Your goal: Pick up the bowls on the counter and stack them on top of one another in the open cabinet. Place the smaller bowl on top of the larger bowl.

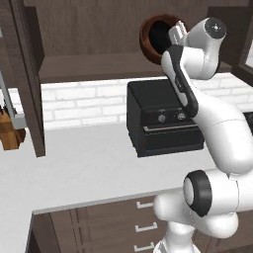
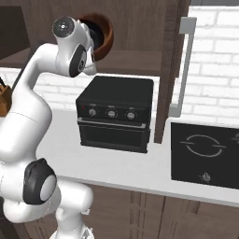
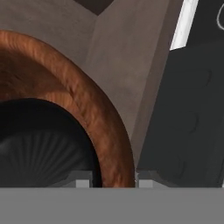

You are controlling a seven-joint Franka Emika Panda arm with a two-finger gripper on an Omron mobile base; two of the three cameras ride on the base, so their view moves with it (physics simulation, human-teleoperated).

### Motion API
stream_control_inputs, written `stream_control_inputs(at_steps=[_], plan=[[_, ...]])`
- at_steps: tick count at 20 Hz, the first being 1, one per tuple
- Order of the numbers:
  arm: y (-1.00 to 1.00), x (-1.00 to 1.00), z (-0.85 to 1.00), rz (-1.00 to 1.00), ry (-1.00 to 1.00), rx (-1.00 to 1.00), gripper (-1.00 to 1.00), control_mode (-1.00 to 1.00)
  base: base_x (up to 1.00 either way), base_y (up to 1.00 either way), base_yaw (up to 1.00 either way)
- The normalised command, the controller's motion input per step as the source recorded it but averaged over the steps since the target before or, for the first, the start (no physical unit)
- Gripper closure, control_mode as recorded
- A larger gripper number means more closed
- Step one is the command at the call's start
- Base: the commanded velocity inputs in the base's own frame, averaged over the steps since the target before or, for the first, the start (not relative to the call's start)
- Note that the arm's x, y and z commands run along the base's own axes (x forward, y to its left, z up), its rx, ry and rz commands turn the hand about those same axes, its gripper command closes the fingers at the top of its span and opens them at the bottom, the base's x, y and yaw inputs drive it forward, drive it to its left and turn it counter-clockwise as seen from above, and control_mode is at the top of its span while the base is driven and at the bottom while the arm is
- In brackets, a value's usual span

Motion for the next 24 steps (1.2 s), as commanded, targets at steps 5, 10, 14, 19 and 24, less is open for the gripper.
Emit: stream_control_inputs(at_steps=[5,10,14,19,24], plan=[[0.00,0.56,-0.32,0.01,0.03,0.00,1.00,-1.00,0.00,0.00,0.00],[0.00,0.46,-0.28,0.00,0.00,0.00,1.00,-1.00,0.00,0.00,0.00],[0.00,0.50,-0.21,0.00,0.00,0.00,1.00,-1.00,0.00,0.00,0.00],[0.00,0.58,-0.05,0.00,0.00,0.00,1.00,-1.00,0.00,0.00,0.00],[0.00,0.56,-0.10,0.00,0.00,0.00,-1.00,-1.00,0.00,0.00,0.00]])
